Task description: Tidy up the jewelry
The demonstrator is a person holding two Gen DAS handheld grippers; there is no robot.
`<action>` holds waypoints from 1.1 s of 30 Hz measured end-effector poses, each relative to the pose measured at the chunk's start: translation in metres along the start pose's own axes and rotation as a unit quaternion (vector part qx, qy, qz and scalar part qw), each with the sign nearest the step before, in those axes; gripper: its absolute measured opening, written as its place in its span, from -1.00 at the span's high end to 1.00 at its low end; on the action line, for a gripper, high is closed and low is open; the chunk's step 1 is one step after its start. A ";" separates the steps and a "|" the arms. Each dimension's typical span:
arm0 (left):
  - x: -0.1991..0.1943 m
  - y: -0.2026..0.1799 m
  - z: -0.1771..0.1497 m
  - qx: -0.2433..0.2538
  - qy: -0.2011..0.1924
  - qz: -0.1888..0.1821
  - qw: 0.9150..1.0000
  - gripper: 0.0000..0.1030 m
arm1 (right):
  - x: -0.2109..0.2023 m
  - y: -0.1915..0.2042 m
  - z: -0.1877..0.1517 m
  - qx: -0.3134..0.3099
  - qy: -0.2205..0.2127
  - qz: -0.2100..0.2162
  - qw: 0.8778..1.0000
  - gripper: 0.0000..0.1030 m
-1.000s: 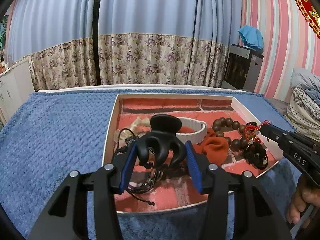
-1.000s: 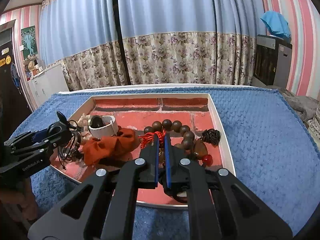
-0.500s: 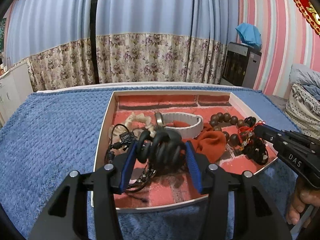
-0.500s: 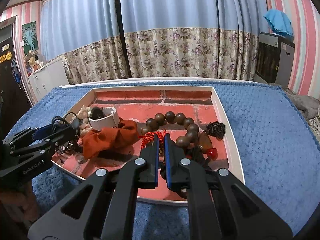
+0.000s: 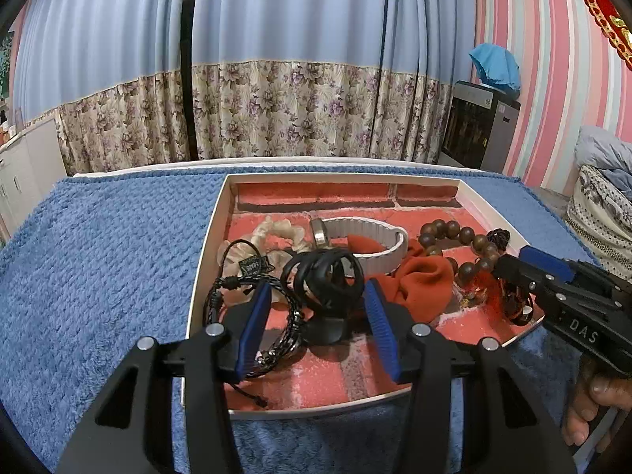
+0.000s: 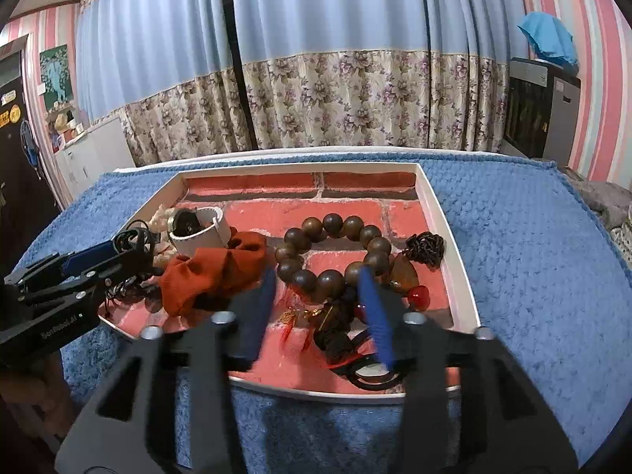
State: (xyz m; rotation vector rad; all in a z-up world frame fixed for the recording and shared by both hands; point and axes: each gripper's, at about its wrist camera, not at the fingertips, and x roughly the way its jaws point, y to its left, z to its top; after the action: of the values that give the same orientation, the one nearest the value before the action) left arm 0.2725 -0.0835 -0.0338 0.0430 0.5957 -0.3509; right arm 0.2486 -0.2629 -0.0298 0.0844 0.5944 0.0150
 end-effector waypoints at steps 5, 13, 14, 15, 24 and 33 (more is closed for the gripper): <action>-0.003 -0.001 -0.002 0.004 -0.009 0.002 1.000 -0.14 | -0.001 -0.002 0.001 0.003 -0.003 0.001 1.000 0.07; -0.020 -0.003 0.000 0.002 -0.021 0.005 1.000 -0.21 | -0.014 -0.003 0.008 0.006 -0.017 -0.006 1.000 -0.07; -0.024 -0.004 0.001 0.005 -0.024 0.008 1.000 -0.25 | -0.018 -0.003 0.011 0.005 -0.021 -0.008 1.000 -0.10; -0.029 -0.004 0.003 0.007 -0.028 0.011 1.000 -0.36 | -0.025 -0.004 0.013 0.007 -0.025 -0.009 1.000 -0.15; -0.090 0.005 -0.007 0.013 -0.049 0.037 0.998 -0.86 | -0.089 0.009 0.001 0.001 -0.057 -0.003 0.998 -0.72; -0.139 0.011 -0.057 0.000 -0.066 0.057 0.996 -0.91 | -0.130 0.037 -0.051 -0.029 -0.064 -0.009 0.997 -0.75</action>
State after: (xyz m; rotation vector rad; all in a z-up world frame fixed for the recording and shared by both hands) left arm 0.1386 -0.0220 -0.0041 0.0526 0.4599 -0.2408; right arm 0.1122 -0.2272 0.0039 0.0228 0.4657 0.0093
